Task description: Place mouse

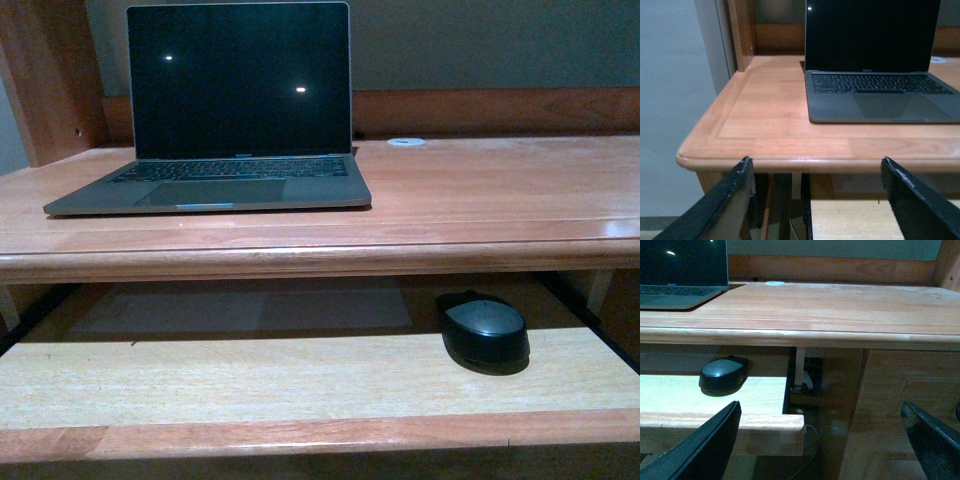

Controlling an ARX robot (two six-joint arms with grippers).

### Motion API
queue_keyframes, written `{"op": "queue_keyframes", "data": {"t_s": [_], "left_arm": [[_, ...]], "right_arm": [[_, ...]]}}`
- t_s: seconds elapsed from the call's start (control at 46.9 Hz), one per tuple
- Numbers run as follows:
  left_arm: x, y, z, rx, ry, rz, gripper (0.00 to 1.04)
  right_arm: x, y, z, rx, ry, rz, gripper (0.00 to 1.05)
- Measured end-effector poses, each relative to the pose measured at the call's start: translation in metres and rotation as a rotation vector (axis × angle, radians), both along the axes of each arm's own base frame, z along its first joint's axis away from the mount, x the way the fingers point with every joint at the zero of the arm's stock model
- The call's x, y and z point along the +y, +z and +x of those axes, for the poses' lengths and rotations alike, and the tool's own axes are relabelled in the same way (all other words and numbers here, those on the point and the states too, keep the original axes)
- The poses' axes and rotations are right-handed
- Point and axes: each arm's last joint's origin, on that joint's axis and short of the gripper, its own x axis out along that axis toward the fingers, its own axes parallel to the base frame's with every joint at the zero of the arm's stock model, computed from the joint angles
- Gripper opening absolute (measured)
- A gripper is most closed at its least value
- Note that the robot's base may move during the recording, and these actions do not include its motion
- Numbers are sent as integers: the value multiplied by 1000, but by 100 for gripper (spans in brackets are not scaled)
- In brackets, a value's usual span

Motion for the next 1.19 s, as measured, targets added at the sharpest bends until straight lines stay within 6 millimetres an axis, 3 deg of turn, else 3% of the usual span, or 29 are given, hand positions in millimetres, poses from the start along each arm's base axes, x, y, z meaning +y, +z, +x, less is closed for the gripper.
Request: {"op": "queue_keyframes", "data": {"t_s": [0.149,0.32,0.49,1.193], "left_arm": [[-3,-41,-10,17,21,-7,54],[-9,-29,-21,-103,13,3,27],[-20,-48,-30,-59,-3,-3,2],[-18,-64,-55,-79,17,-6,2]], "right_arm": [[0,0,0,0,0,0,98],[0,0,0,0,0,0,98],[0,0,0,0,3,0,98],[0,0,0,0,0,0,98]]}}
